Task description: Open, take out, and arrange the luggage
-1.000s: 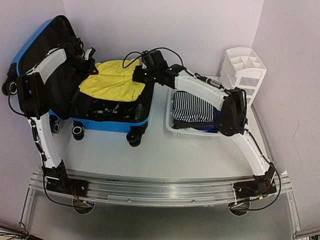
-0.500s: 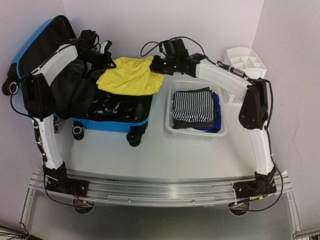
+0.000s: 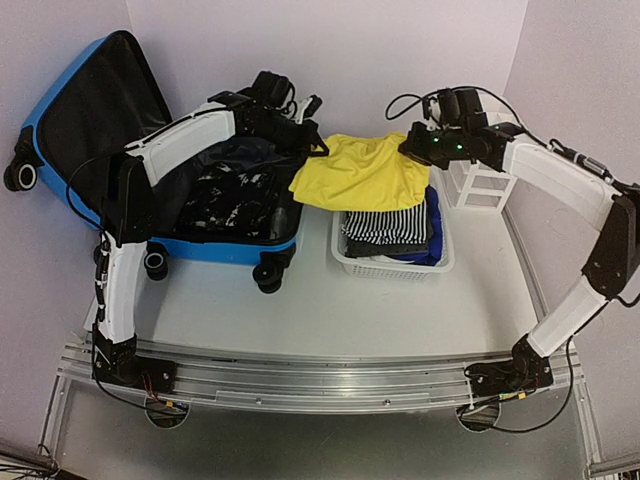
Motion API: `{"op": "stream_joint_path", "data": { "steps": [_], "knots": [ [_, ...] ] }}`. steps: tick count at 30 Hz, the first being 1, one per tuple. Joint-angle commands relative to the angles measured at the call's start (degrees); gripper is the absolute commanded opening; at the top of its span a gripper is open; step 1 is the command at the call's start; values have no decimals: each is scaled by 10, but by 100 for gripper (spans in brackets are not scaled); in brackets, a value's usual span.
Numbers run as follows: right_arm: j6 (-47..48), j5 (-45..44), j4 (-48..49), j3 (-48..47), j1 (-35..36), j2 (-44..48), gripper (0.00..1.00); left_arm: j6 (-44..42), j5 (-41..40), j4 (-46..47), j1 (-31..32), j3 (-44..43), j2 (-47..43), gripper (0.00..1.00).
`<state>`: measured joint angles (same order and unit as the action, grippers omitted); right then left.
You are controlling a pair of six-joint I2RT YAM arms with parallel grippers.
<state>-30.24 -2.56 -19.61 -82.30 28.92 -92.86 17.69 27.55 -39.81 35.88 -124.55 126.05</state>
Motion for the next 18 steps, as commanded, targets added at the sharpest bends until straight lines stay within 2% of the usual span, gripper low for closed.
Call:
{"op": "stream_joint_path", "data": {
  "steps": [1, 7, 14, 16, 18],
  "knots": [
    [-11, 31, -13, 85, -34, 72, 0, 54, 12, 55, 38, 7, 24, 0],
    [-19, 75, -35, 174, -82, 66, 0, 79, -5, 94, 60, 66, 44, 0],
    [-23, 73, -44, 193, -117, 29, 0, 63, -36, 109, 69, 116, 48, 0],
    [-18, 69, -53, 188, -124, 23, 5, 58, -48, 106, 69, 123, 47, 0],
    [-5, 75, -72, 167, -124, 18, 18, 48, -55, 95, 69, 118, 47, 6]
  ]
}}
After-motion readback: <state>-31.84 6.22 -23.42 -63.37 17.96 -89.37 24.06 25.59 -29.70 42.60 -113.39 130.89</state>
